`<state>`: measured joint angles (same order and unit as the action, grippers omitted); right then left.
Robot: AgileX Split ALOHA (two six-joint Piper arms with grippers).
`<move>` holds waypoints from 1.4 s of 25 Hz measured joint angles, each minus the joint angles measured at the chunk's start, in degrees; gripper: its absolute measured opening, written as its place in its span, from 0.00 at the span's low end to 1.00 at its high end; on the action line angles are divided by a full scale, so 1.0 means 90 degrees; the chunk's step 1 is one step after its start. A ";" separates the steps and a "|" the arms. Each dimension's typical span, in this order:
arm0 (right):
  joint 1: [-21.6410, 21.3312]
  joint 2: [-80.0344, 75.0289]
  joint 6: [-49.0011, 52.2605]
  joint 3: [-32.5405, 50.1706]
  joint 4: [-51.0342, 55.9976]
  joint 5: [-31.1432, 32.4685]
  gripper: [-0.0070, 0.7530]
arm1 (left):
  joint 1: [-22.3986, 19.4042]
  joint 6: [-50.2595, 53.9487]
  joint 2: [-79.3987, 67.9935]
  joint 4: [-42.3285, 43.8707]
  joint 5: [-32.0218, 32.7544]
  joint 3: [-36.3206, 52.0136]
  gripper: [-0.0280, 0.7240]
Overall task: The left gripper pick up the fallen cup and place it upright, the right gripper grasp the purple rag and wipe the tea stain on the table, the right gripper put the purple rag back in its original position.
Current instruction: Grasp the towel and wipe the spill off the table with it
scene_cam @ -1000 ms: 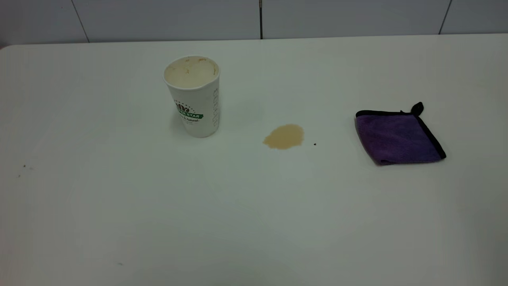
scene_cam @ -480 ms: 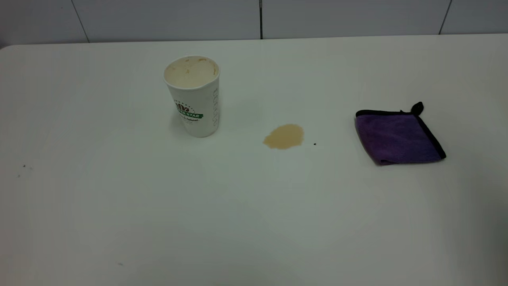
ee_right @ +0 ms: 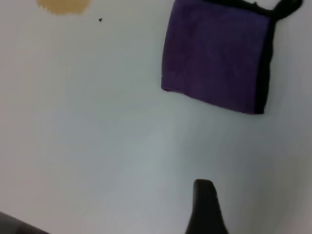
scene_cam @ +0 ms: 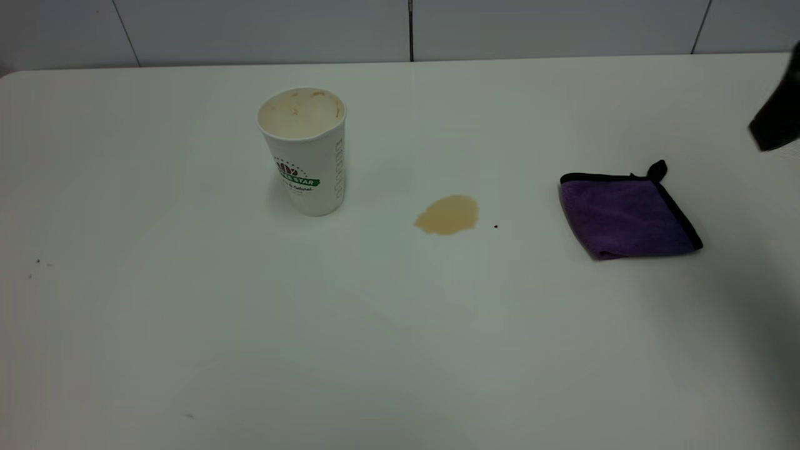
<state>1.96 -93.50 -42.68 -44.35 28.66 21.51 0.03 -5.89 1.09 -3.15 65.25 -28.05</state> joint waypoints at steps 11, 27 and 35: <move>0.0446 -0.3115 -0.0247 -0.2081 -0.0022 -0.0326 0.78 | 0.0000 0.0007 0.0000 0.0000 0.0005 0.0000 0.70; 0.0446 -0.5323 -0.0121 -0.4257 -0.0195 0.0029 0.78 | 0.0000 0.0015 0.0000 0.0000 0.0005 0.0000 0.70; 0.0484 -0.5403 0.0075 -0.4411 -0.0453 0.0066 0.29 | 0.0000 0.0015 0.0000 0.0000 0.0005 0.0000 0.70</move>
<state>6.31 -142.13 -42.01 -84.04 24.58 22.10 0.03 -5.76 1.09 -3.15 65.29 -28.05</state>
